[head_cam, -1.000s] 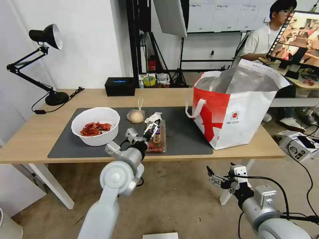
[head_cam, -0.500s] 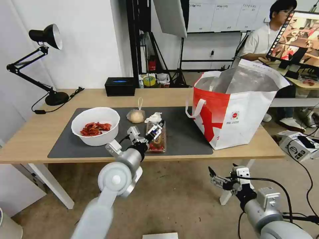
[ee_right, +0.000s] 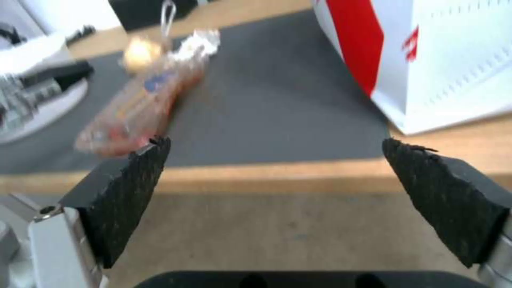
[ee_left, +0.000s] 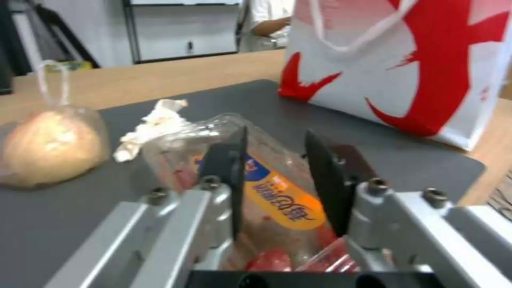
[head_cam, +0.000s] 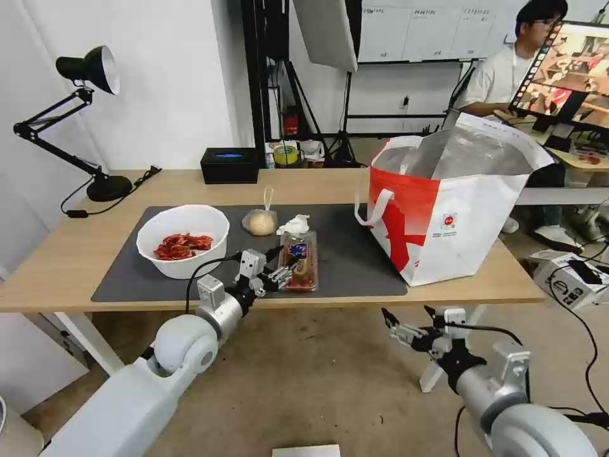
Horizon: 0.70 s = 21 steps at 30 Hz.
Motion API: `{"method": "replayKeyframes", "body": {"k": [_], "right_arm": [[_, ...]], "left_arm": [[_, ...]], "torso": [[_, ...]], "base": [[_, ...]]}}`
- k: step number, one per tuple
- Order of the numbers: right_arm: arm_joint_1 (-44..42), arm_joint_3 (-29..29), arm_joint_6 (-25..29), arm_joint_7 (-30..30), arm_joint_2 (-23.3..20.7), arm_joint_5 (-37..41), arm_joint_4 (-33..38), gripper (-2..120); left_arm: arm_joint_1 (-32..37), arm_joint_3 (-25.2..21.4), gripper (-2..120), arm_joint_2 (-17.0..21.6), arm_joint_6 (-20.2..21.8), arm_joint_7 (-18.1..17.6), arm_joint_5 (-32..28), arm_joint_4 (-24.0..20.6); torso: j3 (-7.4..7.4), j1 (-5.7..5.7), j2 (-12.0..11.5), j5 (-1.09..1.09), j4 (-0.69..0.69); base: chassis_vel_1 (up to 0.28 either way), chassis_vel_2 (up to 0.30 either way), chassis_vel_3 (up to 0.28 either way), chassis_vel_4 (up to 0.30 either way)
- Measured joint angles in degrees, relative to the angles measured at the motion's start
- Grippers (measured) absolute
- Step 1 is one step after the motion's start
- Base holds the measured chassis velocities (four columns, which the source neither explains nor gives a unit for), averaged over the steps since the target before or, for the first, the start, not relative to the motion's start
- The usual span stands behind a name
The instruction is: Pick up the trash from the table and place it into the takeout bag.
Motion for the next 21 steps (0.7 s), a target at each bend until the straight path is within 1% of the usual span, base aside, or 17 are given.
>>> {"method": "replayKeyframes", "body": {"k": [1, 2, 4, 5, 6, 7, 8, 13, 16, 21], "right_arm": [[0.8, -0.2, 0.1, 0.3, -0.2, 0.8, -0.3, 100], [0.8, -0.2, 0.1, 0.3, -0.2, 0.8, -0.3, 100], [2.1, -0.6, 0.3, 0.7, -0.7, 3.3, -0.9, 100], [2.1, -0.6, 0.3, 0.7, -0.7, 3.3, -0.9, 100], [2.2, -0.7, 0.3, 0.8, -0.8, 4.1, -1.0, 100], [2.8, -1.0, 0.5, 0.9, -1.0, 5.5, -1.3, 100], [3.4, -1.2, 0.6, 1.1, -1.1, 6.6, -1.6, 100], [5.0, -1.6, 0.6, 2.1, -1.4, 10.1, -2.2, 100], [7.8, -2.9, 1.0, 3.9, -2.5, 15.5, -3.6, 100], [10.2, -4.1, 1.2, 5.1, -3.0, 18.5, -5.0, 100]], "left_arm": [[-0.2, 0.2, 25, 0.3, -0.5, 0.9, -0.2, 0.3], [-0.2, 0.2, 25, 0.3, -0.5, 0.9, -0.2, 0.3], [-0.4, 0.5, 14, 1.0, -1.6, 3.0, -0.5, 0.7], [-0.4, 0.5, 14, 1.0, -1.6, 3.0, -0.5, 0.7], [-0.4, 0.5, 10, 1.2, -1.8, 3.5, -0.5, 0.7], [-0.5, 0.5, 4, 1.6, -2.2, 4.5, -0.6, 0.7], [-0.5, 0.5, 0, 1.8, -2.4, 5.0, -0.5, 0.8], [-0.8, 0.5, 0, 1.6, -3.4, 6.3, 0.0, 1.7], [-1.5, 1.6, 0, 1.1, -3.6, 7.8, 0.4, 2.4], [-1.6, 2.1, 0, 1.1, -3.6, 8.8, 0.8, 3.3]], "torso": [[0.00, 0.00, 0.0, 0.00, 0.00], [0.00, 0.00, 0.0, 0.00, 0.00], [0.00, 0.00, 0.0, 0.01, 0.01], [0.00, 0.00, 0.0, 0.01, 0.01], [0.00, 0.00, 0.0, 0.01, 0.01], [0.00, 0.00, 0.0, 0.01, 0.00], [0.00, 0.00, 0.0, 0.01, 0.00], [0.00, 0.00, 0.0, 0.01, 0.01], [0.00, 0.00, 0.0, 0.01, 0.00], [0.00, 0.00, 0.0, 0.01, 0.01]], "base": [[0.000, 0.000, 0.000, 0.000], [0.000, 0.000, 0.000, 0.000], [0.000, 0.000, 0.000, 0.000], [0.000, 0.000, 0.000, 0.000], [0.000, 0.000, 0.000, 0.000], [0.000, 0.000, 0.000, 0.000], [0.000, 0.000, 0.000, 0.000], [0.000, 0.000, 0.000, 0.000], [0.000, 0.000, 0.000, 0.000], [0.000, 0.000, 0.000, 0.000]]}}
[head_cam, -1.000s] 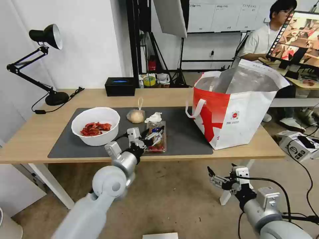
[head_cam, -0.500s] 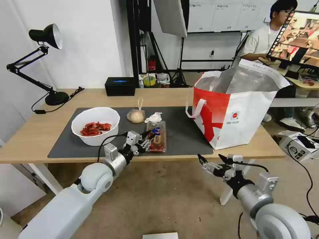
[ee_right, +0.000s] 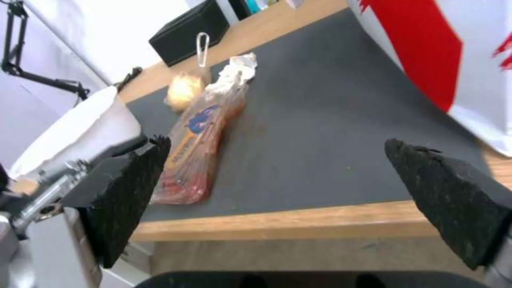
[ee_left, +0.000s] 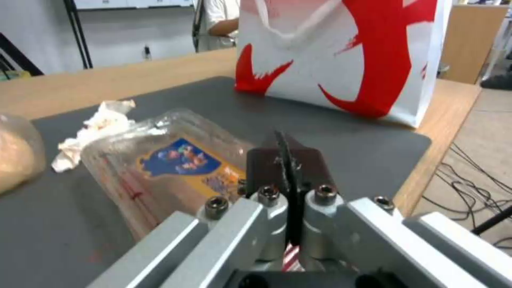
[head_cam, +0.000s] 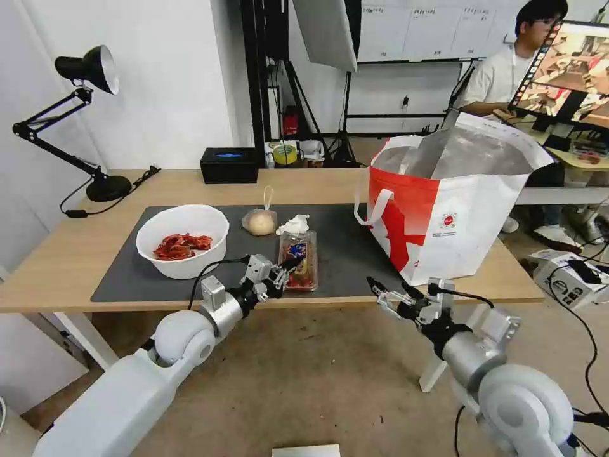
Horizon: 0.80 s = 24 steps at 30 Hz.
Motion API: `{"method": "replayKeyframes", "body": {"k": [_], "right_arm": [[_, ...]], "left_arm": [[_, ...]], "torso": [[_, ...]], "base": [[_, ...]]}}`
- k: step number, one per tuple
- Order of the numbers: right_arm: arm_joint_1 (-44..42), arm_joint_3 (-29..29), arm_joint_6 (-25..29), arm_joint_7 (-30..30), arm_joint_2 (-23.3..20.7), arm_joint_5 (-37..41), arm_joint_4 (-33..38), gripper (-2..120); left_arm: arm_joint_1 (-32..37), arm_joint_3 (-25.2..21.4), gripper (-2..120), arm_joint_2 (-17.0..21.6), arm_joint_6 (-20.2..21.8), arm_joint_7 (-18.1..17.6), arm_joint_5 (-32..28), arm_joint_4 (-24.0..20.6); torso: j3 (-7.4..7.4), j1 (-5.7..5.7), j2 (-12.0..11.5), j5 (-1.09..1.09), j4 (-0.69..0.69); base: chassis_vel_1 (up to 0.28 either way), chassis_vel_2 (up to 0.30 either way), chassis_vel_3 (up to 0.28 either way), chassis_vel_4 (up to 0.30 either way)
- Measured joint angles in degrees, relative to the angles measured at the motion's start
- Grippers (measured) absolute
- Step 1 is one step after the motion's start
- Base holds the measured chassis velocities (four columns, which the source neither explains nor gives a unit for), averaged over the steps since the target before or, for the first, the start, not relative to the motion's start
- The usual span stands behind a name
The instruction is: Pick up the trash from the table and place it into the takeout bag.
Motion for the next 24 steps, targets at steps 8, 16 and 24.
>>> {"method": "replayKeyframes", "body": {"k": [8, 16, 24], "right_arm": [[3.2, -1.6, 0.7, 0.9, -0.1, 4.8, -1.9, 100], [9.5, -4.6, 1.4, 5.4, 0.3, 15.4, -5.3, 100], [18.5, -8.5, 0.0, 12.5, 1.7, 24.4, -9.9, 100]], "left_arm": [[0.2, 0.4, 0, -0.7, -0.6, 1.3, 1.1, 2.3], [1.7, -0.4, 0, -1.1, -1.0, 1.9, 2.4, 3.3], [2.8, -1.5, 0, -1.1, -1.0, 1.8, 2.5, 2.8]], "torso": [[0.00, 0.00, 0.0, 0.00, 0.00], [0.00, 0.00, 0.0, 0.00, 0.00], [0.00, 0.00, 0.0, 0.00, 0.00]], "base": [[0.000, 0.000, 0.000, 0.000], [0.000, 0.000, 0.000, 0.000], [0.000, 0.000, 0.000, 0.000]]}}
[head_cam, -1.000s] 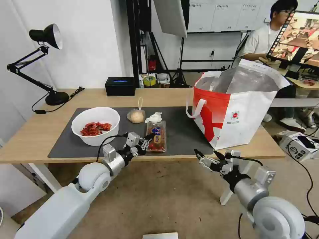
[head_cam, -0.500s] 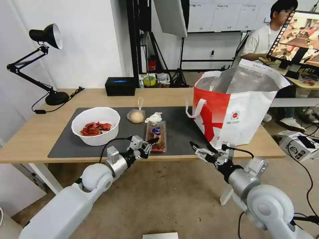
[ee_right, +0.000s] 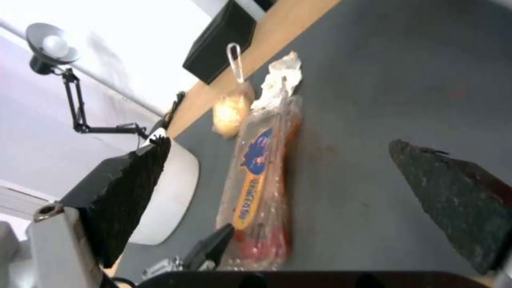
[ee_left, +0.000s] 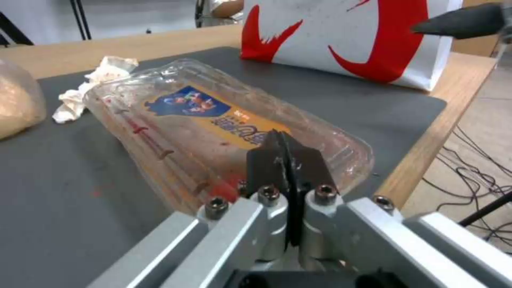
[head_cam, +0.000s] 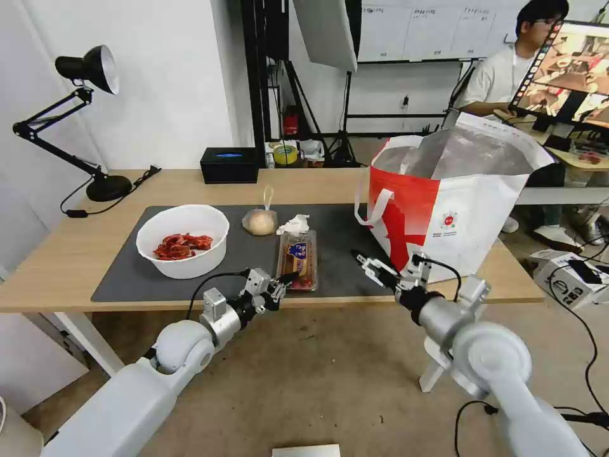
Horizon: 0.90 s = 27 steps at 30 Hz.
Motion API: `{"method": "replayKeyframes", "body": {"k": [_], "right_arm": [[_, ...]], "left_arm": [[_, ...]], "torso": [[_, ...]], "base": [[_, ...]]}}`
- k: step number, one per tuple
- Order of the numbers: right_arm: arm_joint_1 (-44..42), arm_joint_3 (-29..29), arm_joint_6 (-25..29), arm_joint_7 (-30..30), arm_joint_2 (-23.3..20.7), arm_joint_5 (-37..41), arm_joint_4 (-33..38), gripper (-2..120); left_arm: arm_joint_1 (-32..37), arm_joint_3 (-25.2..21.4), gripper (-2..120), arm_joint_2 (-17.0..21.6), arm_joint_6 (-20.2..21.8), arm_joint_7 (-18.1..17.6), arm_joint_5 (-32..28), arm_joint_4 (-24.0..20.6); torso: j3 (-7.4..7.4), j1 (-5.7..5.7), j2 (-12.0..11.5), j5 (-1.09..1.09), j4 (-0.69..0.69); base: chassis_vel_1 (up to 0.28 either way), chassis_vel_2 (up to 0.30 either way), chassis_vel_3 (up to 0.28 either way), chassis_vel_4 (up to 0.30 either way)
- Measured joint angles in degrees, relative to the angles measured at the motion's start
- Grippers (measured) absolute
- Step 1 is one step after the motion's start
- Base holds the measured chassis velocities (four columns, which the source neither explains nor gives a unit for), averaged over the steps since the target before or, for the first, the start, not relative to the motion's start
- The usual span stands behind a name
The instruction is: Pick up the trash from the table and place it into the takeout bag.
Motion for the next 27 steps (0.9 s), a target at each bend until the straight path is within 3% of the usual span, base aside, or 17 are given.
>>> {"method": "replayKeyframes", "body": {"k": [14, 27], "right_arm": [[15.8, -9.7, -5.5, 7.7, 3.9, 4.7, -12.5, 100], [25.5, -14.3, -10.9, 14.7, 8.2, 8.4, -21.6, 100]], "left_arm": [[0.5, -0.8, 0, -0.8, 0.2, -0.3, 0.0, 0.5], [0.3, -0.9, 0, -1.1, 0.3, -0.3, 0.0, 0.7]], "torso": [[0.00, 0.00, 0.0, 0.00, 0.00], [0.00, 0.00, 0.0, 0.00, 0.00]], "base": [[0.000, 0.000, 0.000, 0.000], [0.000, 0.000, 0.000, 0.000]]}}
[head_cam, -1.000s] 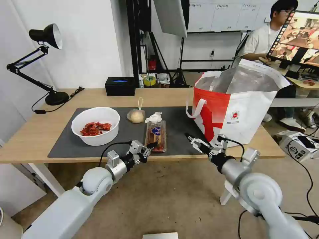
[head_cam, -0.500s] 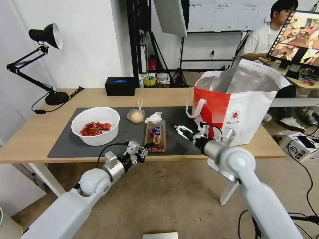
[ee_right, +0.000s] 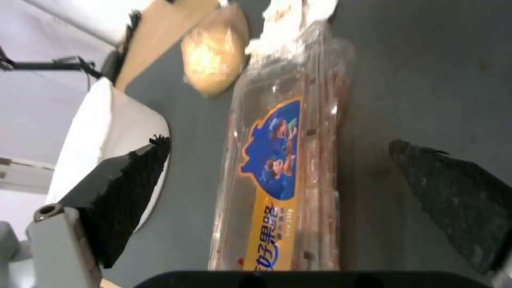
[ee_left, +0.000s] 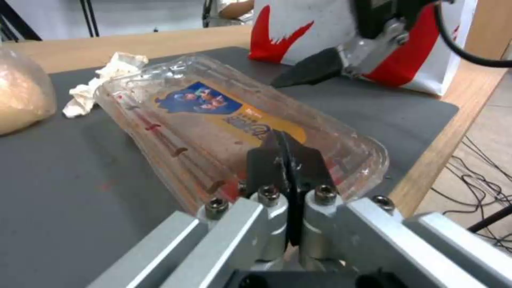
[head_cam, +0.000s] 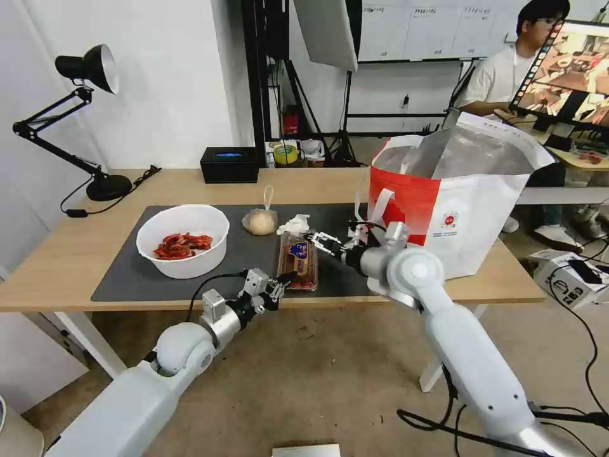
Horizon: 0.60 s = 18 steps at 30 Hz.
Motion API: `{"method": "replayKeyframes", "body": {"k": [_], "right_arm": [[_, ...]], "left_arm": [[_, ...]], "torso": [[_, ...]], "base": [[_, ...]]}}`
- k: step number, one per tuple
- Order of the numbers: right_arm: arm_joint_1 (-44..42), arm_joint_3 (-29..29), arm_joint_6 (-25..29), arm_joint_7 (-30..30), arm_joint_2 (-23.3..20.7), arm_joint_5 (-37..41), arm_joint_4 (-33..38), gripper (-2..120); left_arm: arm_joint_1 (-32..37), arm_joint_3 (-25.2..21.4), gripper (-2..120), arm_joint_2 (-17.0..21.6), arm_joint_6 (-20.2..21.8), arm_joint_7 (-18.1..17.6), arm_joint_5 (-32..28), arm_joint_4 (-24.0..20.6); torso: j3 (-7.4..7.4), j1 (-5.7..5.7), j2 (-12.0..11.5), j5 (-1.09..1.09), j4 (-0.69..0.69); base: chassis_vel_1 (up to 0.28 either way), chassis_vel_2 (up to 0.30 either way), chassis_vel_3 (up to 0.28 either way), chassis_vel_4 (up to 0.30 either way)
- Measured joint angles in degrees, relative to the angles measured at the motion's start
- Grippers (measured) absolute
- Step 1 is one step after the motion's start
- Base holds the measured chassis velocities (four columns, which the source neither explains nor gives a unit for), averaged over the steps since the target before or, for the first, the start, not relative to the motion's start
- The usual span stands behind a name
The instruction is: Pick up the trash from the table and place it into the takeout bag.
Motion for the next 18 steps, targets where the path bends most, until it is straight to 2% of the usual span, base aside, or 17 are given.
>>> {"method": "replayKeyframes", "body": {"k": [6, 18], "right_arm": [[2.0, -1.4, -2.5, 4.4, 2.8, 1.8, -3.2, 100], [3.7, -3.0, -2.7, 5.0, 4.5, 2.4, -6.2, 100]], "left_arm": [[-0.1, -0.1, 0, 0.0, 0.0, 0.1, -0.1, 0.1], [0.2, -0.2, 0, 0.0, -0.2, 0.5, -0.1, 0.1]], "torso": [[0.00, 0.00, 0.0, -0.01, 0.01], [0.00, 0.00, 0.0, 0.00, 0.00]], "base": [[0.000, 0.000, 0.000, 0.000], [0.000, 0.000, 0.000, 0.000]]}}
